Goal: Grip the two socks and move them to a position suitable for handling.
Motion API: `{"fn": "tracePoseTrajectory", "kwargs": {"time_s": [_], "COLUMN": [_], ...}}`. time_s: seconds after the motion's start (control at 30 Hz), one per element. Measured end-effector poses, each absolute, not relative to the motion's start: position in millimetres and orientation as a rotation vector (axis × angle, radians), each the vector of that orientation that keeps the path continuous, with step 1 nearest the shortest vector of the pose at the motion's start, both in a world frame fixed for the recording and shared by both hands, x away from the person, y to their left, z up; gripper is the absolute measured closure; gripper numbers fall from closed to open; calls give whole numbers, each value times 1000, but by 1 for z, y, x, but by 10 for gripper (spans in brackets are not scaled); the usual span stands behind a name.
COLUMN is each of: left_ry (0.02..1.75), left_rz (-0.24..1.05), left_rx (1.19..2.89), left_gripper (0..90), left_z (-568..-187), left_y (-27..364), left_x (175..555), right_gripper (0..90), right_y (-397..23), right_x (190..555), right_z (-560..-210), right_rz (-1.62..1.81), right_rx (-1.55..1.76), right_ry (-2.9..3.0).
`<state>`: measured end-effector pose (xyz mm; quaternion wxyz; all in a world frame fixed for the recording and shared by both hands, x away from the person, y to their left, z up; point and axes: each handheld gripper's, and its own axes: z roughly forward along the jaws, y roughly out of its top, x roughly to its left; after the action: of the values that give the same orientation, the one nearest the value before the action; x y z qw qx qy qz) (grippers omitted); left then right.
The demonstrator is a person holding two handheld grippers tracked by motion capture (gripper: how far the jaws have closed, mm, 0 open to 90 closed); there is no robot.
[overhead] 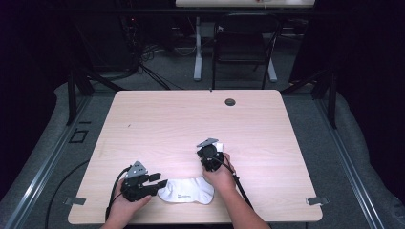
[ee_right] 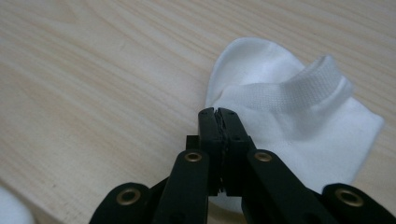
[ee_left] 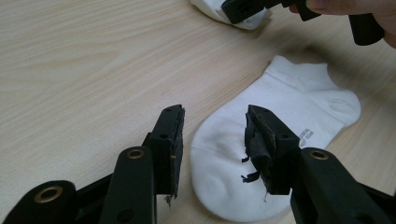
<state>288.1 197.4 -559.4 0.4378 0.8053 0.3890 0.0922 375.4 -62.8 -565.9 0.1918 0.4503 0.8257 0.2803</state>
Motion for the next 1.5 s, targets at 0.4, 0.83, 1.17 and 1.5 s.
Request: {"fn": "tracePoseTrajectory", "kwargs": {"time_s": [0.4,0.83,1.17,1.5], "left_ry": [969,980,978,975], "left_rz": [245,259,269,277], "left_rx": [2002,1995,2001,2004], "left_gripper": [569,570,570,572], "left_z": [-560,-560,-561,-560], "left_y": [194,197,195,196], "left_x": [288,291,293,294], "right_gripper": [900,900,899,897], "right_y": [-67,-95,-136,-150], "right_x": [353,344,350,353], "right_z": [-547,-517,-538,-557], "right_rz": [953,1124,1108,1026], "right_rx": [1221,1236,1424,1513], "right_ry": [2306,2178,2099,2070]}}
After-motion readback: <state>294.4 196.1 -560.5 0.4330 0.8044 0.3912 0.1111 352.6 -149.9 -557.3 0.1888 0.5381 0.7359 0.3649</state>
